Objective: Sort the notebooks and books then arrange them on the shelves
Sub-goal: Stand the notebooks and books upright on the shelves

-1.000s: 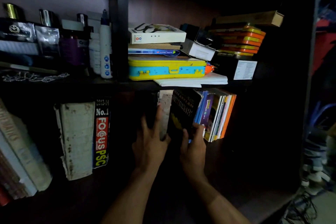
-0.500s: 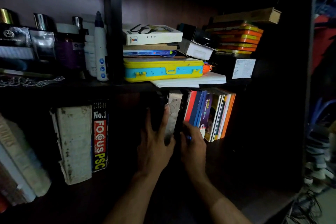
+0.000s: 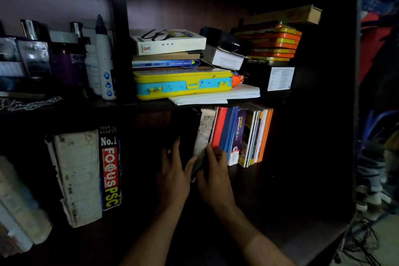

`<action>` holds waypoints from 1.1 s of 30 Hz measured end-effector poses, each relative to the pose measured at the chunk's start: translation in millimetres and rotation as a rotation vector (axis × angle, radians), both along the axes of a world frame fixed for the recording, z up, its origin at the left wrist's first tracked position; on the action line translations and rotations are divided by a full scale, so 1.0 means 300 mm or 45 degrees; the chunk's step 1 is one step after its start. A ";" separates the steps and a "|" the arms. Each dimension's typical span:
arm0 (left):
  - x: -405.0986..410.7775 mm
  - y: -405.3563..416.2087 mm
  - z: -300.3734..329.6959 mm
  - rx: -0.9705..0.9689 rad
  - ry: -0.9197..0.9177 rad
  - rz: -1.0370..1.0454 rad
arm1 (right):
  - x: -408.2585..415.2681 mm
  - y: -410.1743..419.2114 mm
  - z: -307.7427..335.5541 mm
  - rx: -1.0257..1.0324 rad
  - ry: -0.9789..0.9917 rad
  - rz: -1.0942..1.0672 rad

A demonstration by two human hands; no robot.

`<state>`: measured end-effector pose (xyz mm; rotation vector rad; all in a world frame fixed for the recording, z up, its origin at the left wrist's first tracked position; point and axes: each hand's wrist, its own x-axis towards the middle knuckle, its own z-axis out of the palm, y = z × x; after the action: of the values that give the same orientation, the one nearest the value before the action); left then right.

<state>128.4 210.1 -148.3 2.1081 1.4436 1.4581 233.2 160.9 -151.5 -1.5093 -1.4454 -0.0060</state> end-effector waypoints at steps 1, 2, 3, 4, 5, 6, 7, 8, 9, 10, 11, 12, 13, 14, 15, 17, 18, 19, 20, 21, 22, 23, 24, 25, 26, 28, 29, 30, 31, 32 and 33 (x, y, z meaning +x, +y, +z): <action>0.001 0.006 -0.006 -0.026 -0.049 -0.026 | 0.003 -0.004 0.004 0.017 0.028 0.002; -0.001 0.008 -0.011 -0.036 -0.089 -0.055 | 0.004 -0.010 0.008 0.023 0.038 0.002; -0.001 0.007 -0.015 -0.038 -0.124 -0.086 | 0.004 -0.014 0.010 0.019 0.031 0.001; -0.002 0.006 -0.017 -0.038 -0.155 -0.117 | 0.003 -0.016 0.009 0.004 0.019 -0.001; -0.002 0.005 -0.018 -0.044 -0.181 -0.142 | 0.004 -0.018 0.009 -0.012 0.014 0.002; 0.000 0.005 -0.017 -0.057 -0.204 -0.163 | 0.005 -0.019 0.008 -0.029 0.017 0.006; 0.004 0.005 -0.015 -0.075 -0.222 -0.179 | 0.004 -0.017 0.006 -0.037 0.026 0.011; 0.007 0.003 -0.012 -0.094 -0.238 -0.189 | 0.004 -0.018 0.008 -0.039 0.040 0.016; 0.008 -0.002 -0.009 -0.106 -0.251 -0.187 | 0.004 -0.019 0.010 -0.031 0.056 0.020; 0.004 -0.010 -0.006 -0.102 -0.257 -0.173 | 0.002 -0.026 0.013 -0.009 0.071 0.021; -0.002 -0.017 0.002 -0.083 -0.263 -0.154 | 0.005 -0.038 0.014 0.017 0.087 0.025; -0.009 -0.040 0.012 -0.061 -0.258 -0.129 | 0.006 -0.072 0.017 0.026 0.120 0.023; -0.012 -0.060 0.023 -0.041 -0.278 -0.107 | 0.007 -0.105 0.018 0.024 0.159 0.033; -0.014 -0.089 0.034 -0.037 -0.304 -0.086 | 0.008 -0.147 0.011 0.005 0.193 0.037; -0.008 -0.134 0.052 -0.030 -0.323 -0.094 | 0.015 -0.204 0.006 0.002 0.228 0.044; 0.033 -0.255 0.083 -0.046 -0.285 -0.221 | 0.060 -0.343 0.002 -0.017 0.250 0.059; 0.052 -0.323 0.081 -0.086 -0.230 -0.324 | 0.080 -0.407 0.005 -0.039 0.221 0.059; 0.074 -0.391 0.070 -0.137 -0.154 -0.454 | 0.104 -0.471 0.009 -0.059 0.188 0.048; 0.114 -0.493 0.054 -0.171 -0.085 -0.590 | 0.144 -0.575 0.019 -0.085 0.158 0.010; 0.150 -0.586 0.043 -0.194 -0.034 -0.689 | 0.184 -0.671 0.032 -0.126 0.133 -0.028; 0.194 -0.684 0.037 -0.229 -0.014 -0.759 | 0.229 -0.782 0.049 -0.183 0.108 -0.077; 0.230 -0.756 0.031 -0.288 -0.016 -0.780 | 0.268 -0.872 0.069 -0.249 0.079 -0.109; 0.267 -0.813 0.034 -0.350 -0.013 -0.796 | 0.313 -0.947 0.089 -0.333 0.043 -0.132; 0.333 -0.906 0.028 -0.430 0.027 -0.841 | 0.380 -1.071 0.107 -0.452 -0.007 -0.185; 0.370 -0.954 0.026 -0.501 0.093 -0.904 | 0.431 -1.143 0.129 -0.557 -0.073 -0.223; 0.462 -1.077 0.016 -0.630 0.213 -1.105 | 0.551 -1.323 0.170 -0.709 -0.168 -0.345; 0.492 -1.105 0.004 -0.654 0.259 -1.146 | 0.595 -1.379 0.192 -0.757 -0.201 -0.417; 0.528 -1.155 0.008 -0.631 0.330 -1.162 | 0.646 -1.462 0.212 -0.782 -0.223 -0.511; 0.564 -1.196 0.017 -0.567 0.397 -1.148 | 0.692 -1.542 0.236 -0.817 -0.233 -0.614; 0.592 -1.226 0.037 -0.496 0.456 -1.139 | 0.733 -1.617 0.260 -0.865 -0.231 -0.722; 0.608 -1.243 0.054 -0.456 0.490 -1.149 | 0.764 -1.677 0.279 -0.951 -0.216 -0.825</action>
<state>310.7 -162.8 -132.2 2.3580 0.5714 0.4438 462.4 -342.2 -67.8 -2.5983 -1.0597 0.0153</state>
